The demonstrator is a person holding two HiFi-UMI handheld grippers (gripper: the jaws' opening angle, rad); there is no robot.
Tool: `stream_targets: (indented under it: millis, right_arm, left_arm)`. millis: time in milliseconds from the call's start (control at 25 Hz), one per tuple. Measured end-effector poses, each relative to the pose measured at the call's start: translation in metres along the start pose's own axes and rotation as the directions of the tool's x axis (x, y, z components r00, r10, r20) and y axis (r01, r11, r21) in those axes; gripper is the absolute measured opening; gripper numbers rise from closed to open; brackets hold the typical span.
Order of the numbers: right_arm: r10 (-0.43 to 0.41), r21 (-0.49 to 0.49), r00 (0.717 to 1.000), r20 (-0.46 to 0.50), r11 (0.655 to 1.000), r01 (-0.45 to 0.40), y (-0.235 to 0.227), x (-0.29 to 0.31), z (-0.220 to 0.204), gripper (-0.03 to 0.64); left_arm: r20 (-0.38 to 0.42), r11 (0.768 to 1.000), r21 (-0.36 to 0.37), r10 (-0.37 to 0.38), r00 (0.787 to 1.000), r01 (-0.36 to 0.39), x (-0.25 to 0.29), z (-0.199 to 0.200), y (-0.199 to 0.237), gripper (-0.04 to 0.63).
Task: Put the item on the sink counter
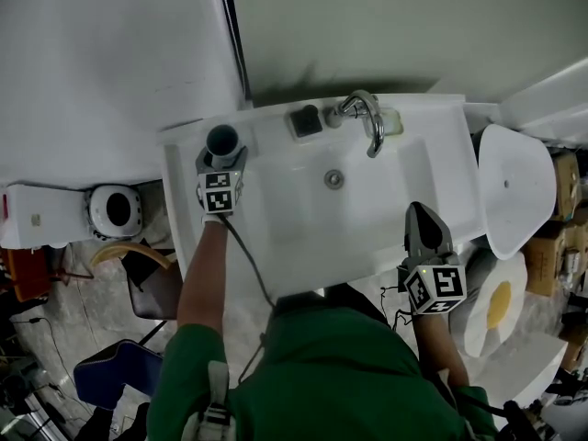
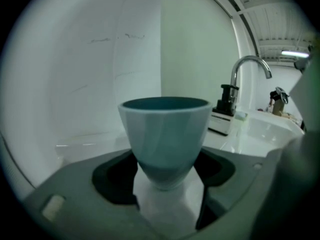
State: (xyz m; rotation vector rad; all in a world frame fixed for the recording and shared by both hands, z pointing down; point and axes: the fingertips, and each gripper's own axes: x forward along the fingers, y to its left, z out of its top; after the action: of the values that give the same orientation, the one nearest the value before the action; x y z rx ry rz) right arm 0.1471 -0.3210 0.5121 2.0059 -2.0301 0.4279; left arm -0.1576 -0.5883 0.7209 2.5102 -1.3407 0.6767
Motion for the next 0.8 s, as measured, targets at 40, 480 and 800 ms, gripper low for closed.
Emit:
stream_targets:
  millis: [40,480,800]
  right_arm:
    - [0.003,0.002,1.000,0.001,1.000,-0.003,0.000,-0.001,0.000,0.002]
    - [0.077,-0.024,0.996,0.053,0.997,-0.075,0.011,0.004,0.014,0.002]
    - [0.171,-0.080,0.979,0.115,0.983,-0.163,0.021,0.005,0.035,0.002]
  left_arm:
    - [-0.007,1.000,0.005,-0.005,1.000,0.005,0.000,-0.001,-0.001,0.348]
    - [-0.095,1.000,0.019,0.019,0.995,-0.017,-0.056,-0.015,-0.012,0.388]
    - [0.052,0.999,0.002,0.047,0.998,-0.047,-0.140,0.043,-0.037,0.278]
